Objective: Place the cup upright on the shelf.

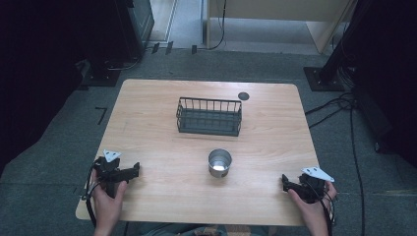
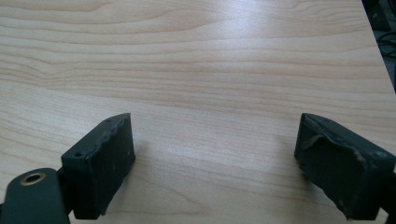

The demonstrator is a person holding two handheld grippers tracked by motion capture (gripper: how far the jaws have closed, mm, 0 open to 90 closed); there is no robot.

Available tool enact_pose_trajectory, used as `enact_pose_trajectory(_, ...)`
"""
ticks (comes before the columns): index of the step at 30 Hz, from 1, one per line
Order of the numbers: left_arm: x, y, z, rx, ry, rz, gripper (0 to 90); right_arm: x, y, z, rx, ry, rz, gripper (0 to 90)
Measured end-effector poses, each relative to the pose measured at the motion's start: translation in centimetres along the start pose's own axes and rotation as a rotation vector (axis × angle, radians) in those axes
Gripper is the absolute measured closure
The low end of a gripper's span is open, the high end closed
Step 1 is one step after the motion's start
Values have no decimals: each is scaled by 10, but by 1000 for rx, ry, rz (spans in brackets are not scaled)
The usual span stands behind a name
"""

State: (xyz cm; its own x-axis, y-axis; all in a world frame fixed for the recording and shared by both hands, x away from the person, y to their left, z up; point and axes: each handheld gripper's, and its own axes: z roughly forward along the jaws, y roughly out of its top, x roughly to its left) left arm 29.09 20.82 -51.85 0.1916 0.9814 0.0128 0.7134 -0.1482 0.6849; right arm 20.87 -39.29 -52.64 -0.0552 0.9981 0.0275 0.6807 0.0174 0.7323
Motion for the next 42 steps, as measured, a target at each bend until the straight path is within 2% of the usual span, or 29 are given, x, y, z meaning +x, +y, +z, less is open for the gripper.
enact_pose_trajectory(7,0,0,0,0,0,0,0,2,0,-2,-8,-15,-3,124)
enact_pose_trajectory(9,0,0,0,1,0,0,0,3,1,-3,-10,-24,12,124)
enact_pose_trajectory(12,0,0,0,0,0,0,0,4,4,-6,-16,-6,20,125)
enact_pose_trajectory(21,0,0,0,0,0,0,0,18,17,-16,-67,45,-4,117)
enact_pose_trajectory(23,0,0,0,0,-1,0,0,21,21,-17,-72,69,-6,113)
enact_pose_trajectory(35,0,0,0,0,0,-1,0,48,35,-21,-106,145,-70,90)
enact_pose_trajectory(42,0,0,0,0,0,-1,0,61,43,-21,-114,193,-87,3)
